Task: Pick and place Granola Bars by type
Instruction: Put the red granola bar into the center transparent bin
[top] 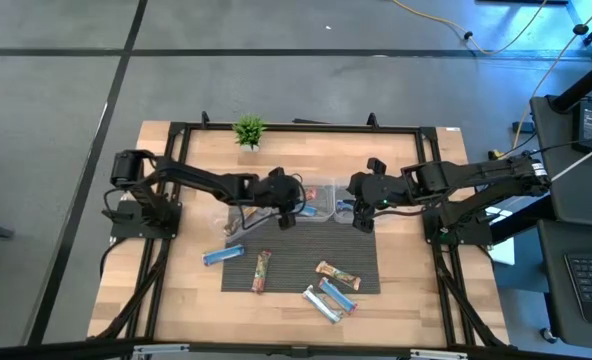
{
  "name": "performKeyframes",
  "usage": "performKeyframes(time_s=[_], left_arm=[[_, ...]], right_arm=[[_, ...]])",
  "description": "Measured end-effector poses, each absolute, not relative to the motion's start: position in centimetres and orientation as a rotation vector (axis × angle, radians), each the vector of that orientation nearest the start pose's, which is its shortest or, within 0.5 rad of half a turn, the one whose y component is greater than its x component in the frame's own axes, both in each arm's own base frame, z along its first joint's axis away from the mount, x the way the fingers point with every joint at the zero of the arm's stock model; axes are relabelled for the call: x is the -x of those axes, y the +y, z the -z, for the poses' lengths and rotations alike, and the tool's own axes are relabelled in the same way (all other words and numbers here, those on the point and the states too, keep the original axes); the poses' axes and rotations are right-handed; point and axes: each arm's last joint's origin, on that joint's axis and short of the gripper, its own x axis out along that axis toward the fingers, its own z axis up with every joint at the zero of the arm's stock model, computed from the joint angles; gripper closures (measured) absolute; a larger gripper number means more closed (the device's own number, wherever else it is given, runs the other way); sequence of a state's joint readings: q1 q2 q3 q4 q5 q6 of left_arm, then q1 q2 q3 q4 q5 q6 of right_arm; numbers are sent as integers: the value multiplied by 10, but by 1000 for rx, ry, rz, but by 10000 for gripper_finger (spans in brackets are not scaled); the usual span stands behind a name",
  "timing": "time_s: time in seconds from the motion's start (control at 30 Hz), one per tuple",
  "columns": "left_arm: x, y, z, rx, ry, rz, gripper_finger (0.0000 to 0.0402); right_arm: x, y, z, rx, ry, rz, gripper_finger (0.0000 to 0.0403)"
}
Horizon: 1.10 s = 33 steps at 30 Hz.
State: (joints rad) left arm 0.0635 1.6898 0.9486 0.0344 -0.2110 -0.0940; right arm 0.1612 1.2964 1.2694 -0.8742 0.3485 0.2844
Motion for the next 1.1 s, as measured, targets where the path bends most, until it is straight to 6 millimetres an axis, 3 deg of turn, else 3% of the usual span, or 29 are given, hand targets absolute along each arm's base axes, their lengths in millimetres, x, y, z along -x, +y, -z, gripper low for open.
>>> performKeyframes(time_s=[1.1], left_arm=[[-345, 32, -178, 75, 699, -333, 336]], right_arm=[[-252, 31, -336, -37, 840, 295, 253]])
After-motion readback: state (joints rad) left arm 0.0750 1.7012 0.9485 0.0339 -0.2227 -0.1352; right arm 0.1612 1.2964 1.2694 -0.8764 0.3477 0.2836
